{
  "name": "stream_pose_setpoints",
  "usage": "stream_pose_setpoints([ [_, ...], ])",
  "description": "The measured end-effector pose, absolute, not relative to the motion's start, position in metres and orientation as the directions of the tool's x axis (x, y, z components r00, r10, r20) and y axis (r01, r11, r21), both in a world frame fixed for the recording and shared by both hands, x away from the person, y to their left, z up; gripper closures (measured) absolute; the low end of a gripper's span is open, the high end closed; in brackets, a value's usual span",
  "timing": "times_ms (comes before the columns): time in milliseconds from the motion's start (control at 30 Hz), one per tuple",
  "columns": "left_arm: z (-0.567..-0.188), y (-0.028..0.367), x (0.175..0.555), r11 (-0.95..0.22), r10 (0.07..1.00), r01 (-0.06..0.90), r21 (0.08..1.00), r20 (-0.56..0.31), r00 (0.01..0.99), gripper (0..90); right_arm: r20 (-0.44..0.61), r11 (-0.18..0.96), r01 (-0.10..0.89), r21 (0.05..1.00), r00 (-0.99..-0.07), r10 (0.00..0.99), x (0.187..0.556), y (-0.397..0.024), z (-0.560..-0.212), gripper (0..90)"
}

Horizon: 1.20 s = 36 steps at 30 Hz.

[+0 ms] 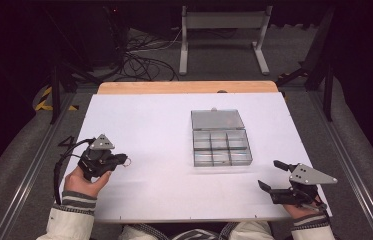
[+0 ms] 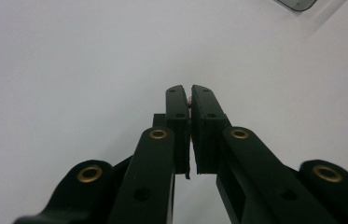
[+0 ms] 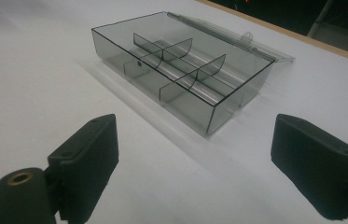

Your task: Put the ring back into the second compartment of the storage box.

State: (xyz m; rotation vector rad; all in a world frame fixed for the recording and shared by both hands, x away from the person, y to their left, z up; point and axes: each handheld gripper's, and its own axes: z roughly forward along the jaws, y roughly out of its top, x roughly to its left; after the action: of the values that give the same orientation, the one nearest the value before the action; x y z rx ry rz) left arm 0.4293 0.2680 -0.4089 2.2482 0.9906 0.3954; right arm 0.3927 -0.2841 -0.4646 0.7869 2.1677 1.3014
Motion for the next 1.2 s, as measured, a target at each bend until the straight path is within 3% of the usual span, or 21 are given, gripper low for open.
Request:
stream_pose_setpoints([
  [200,-0.404,0.267,0.432,-0.482,0.738,0.549,0.683,-0.021,0.674,86.9,-0.117,0.383,0.224,0.896,-0.713,0.691,0.394,-0.284,-0.464,15.5],
  [1200,-0.36,0.206,0.463,-0.521,0.662,0.471,0.711,-0.012,0.75,86.9,-0.113,0.389,0.227,0.893,-0.724,0.68,0.396,-0.282,-0.465,15.5],
])
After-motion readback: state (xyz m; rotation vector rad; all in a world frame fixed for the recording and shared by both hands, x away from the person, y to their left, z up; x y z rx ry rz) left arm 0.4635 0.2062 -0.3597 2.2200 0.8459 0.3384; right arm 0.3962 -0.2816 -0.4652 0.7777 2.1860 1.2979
